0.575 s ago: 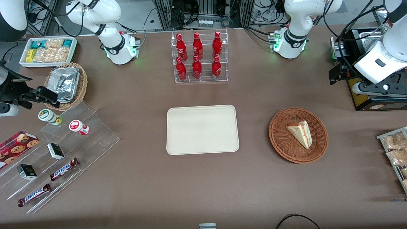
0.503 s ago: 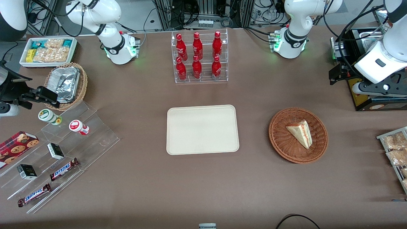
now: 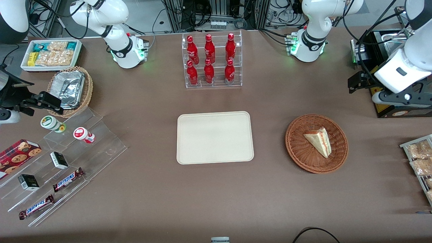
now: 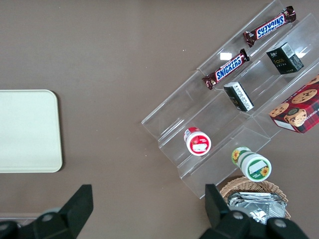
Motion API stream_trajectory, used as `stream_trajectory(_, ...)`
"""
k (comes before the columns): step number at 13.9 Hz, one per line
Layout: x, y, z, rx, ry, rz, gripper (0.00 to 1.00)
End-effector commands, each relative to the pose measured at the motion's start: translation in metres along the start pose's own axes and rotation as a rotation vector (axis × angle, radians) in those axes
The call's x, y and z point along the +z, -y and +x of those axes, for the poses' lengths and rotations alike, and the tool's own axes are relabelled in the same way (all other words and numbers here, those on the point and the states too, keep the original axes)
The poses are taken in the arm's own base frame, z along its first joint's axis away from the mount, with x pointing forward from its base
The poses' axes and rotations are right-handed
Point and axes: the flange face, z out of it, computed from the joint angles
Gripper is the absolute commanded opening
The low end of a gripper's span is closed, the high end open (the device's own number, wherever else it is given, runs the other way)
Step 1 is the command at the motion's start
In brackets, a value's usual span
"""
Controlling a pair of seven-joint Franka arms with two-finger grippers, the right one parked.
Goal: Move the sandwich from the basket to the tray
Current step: 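Move the open left gripper over the sandwich in the wicker basket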
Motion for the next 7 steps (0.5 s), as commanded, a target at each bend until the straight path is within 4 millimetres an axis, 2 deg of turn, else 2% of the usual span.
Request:
stream_trajectory(1,0.028,-0.002,0.012,0.018,0.015,-0.004,1.0)
stream_trajectory(4,0.068,-0.002,0.027,0.019,0.019,-0.006,1.0)
stream_trajectory(6,0.099,-0.003,0.044,0.021,0.049,-0.013,1.0)
stream_trajectory(7,0.108,-0.003,0.051,0.022,0.049,-0.015,1.0)
